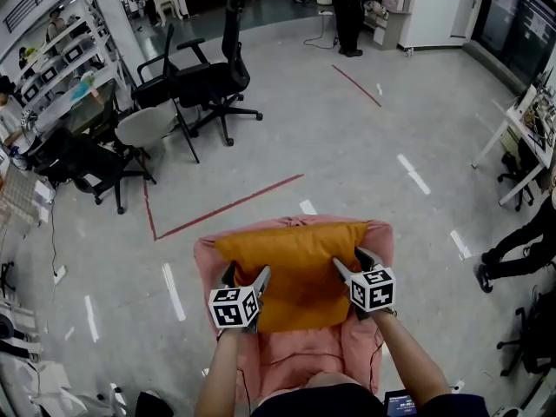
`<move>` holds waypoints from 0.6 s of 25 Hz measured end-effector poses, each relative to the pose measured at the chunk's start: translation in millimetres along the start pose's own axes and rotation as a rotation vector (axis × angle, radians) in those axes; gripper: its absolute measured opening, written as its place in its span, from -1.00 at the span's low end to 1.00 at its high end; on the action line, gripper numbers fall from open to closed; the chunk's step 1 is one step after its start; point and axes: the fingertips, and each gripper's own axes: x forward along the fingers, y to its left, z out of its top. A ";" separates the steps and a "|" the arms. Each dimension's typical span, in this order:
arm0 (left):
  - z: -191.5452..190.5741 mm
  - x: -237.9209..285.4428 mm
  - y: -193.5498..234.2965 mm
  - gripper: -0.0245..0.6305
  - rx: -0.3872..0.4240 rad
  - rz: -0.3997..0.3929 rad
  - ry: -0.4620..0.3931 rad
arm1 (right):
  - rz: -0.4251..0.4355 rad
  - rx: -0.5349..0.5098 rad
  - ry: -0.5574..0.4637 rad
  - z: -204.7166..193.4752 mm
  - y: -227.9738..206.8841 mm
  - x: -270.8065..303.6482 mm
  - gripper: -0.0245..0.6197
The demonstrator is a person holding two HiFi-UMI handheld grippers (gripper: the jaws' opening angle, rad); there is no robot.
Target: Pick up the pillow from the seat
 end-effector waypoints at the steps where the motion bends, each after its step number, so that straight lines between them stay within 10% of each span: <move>1: -0.4 -0.1 0.5 0.31 0.001 -0.002 0.004 | 0.004 -0.001 0.002 -0.5 0.8 0.0 -0.10; 15: 0.6 -5.8 -0.7 -0.50 0.036 -0.024 0.061 | 0.079 0.003 0.033 -2.4 12.8 4.7 -0.54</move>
